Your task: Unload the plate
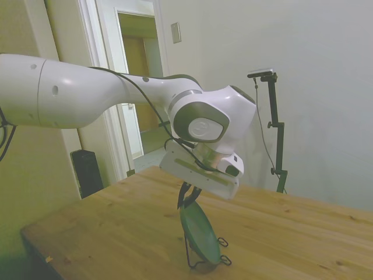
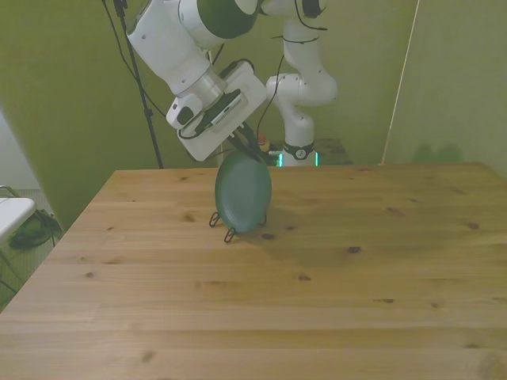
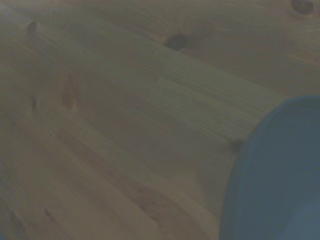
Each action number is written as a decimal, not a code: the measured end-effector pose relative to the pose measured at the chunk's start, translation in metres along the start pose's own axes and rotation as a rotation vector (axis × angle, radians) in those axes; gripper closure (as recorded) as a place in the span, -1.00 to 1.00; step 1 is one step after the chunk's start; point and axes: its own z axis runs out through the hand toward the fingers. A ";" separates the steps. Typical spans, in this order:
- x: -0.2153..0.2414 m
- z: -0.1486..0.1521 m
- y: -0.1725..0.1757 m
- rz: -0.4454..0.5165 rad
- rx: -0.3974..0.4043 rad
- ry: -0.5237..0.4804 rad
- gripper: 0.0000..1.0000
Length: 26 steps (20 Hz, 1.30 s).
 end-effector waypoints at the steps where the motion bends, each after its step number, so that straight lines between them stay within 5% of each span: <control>1: -0.001 -0.003 0.002 0.004 0.000 0.006 1.00; 15: -0.023 -0.082 -0.024 0.027 0.032 0.118 1.00; 21: -0.007 -0.122 -0.085 0.201 -0.012 0.292 1.00; 26: 0.051 -0.089 -0.149 0.357 -0.097 0.446 1.00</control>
